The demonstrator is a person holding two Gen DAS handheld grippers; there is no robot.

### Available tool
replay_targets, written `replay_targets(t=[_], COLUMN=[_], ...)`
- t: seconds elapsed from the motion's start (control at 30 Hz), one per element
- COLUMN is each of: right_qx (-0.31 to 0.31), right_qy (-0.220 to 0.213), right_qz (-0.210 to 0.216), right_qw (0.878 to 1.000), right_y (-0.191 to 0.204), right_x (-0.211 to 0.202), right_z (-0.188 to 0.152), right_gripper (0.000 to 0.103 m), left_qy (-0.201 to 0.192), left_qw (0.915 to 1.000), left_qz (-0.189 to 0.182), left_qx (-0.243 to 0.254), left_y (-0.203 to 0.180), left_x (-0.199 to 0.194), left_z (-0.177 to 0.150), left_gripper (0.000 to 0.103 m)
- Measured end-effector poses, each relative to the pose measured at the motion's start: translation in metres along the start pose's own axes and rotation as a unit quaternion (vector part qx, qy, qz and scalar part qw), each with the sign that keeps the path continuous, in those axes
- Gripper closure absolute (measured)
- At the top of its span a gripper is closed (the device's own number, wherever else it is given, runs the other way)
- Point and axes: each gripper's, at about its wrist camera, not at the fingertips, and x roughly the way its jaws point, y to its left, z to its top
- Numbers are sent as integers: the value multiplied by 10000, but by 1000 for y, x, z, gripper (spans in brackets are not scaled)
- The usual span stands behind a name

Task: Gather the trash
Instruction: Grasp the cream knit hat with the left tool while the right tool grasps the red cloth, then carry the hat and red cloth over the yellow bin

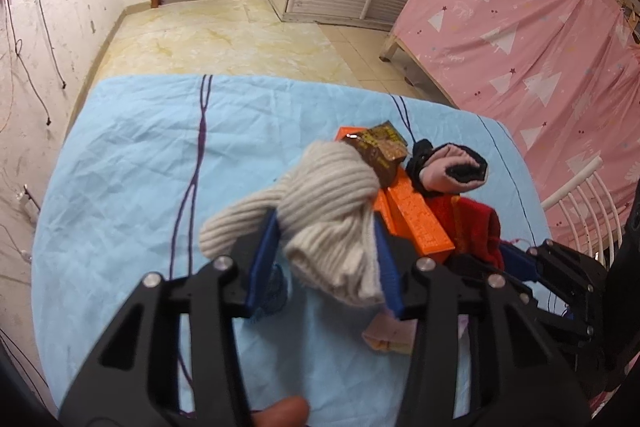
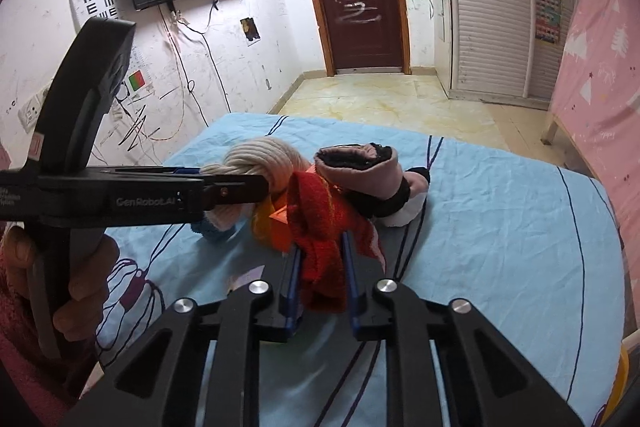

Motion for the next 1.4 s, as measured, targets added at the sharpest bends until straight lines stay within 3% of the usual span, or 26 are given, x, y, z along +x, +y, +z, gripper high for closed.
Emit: replay_targets(t=[0.47,0.57,1.0,1.4], right_qx=[44,-43,-132,-192], right_qy=[-465,-397,-256,-119], right_qz=[44,-76,-110,-442], right_qw=[9989,9992,9995,9988], right_y=[5,7,2,-4], right_x=[-43,-45,-38,-28], right_z=[-4,-6,-22,-25], right_gripper=[93,97,97,101], left_qy=[-405,-439,-457,-459], left_qw=[9989,9987,9985,9985], left_qz=[171,163,184,173], left_qx=[154,180,248,240], left_y=[-19,-25,-35,-38], left_x=[-39,-43,-48,-48], left_z=[-1,-2,-7,-10], left_gripper=[59,59,59,59])
